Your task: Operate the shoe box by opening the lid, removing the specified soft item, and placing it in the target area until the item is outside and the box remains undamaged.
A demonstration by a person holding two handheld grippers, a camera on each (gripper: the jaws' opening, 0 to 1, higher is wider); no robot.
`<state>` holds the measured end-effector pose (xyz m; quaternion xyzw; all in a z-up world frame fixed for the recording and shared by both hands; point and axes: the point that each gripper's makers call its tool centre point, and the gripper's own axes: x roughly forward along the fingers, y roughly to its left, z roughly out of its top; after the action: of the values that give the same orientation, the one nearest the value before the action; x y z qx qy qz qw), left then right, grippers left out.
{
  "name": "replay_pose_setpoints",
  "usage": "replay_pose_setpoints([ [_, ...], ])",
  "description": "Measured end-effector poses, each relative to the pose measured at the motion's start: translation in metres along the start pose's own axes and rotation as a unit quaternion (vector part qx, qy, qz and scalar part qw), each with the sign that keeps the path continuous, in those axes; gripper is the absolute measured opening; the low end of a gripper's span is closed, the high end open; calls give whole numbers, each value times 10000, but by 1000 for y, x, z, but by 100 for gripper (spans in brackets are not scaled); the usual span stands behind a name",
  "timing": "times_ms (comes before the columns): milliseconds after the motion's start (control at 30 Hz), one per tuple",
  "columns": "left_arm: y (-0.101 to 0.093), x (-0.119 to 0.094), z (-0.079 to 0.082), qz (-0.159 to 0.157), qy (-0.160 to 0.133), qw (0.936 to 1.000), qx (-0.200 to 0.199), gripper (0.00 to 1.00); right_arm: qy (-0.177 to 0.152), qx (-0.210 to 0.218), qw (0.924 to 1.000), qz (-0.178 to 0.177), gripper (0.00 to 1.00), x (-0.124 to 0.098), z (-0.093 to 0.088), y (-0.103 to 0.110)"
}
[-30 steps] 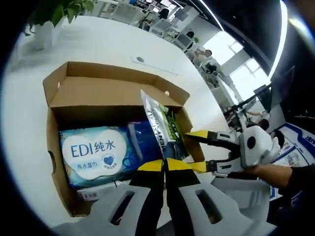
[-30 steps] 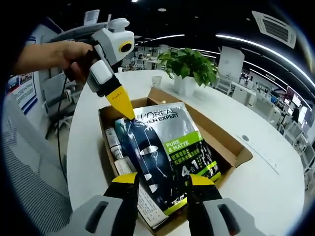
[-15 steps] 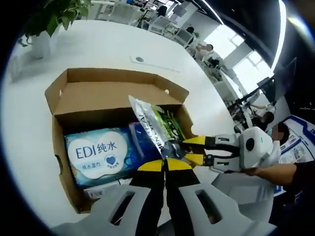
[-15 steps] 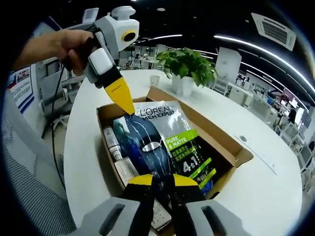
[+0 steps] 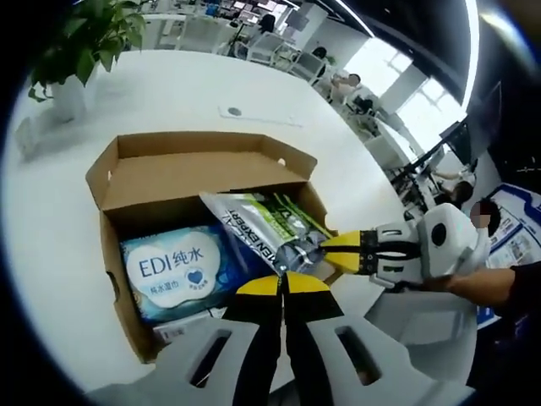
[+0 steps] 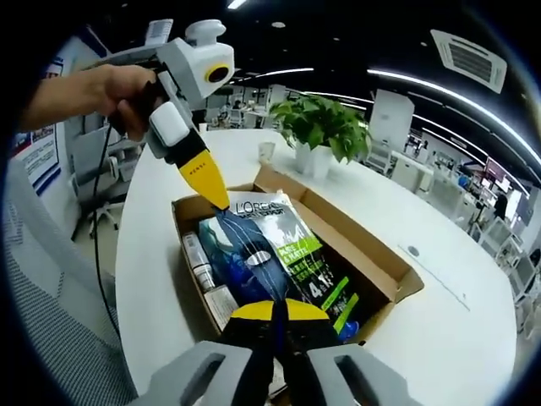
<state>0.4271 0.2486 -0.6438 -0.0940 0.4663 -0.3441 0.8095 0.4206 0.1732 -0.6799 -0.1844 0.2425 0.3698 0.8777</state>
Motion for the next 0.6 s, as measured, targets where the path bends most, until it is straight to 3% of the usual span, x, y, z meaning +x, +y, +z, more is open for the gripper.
replay_pose_setpoints([
  [600, -23, -24, 23, -97, -394, 9988, 259, 0, -345, -358, 9985, -229, 0, -24, 34, -13],
])
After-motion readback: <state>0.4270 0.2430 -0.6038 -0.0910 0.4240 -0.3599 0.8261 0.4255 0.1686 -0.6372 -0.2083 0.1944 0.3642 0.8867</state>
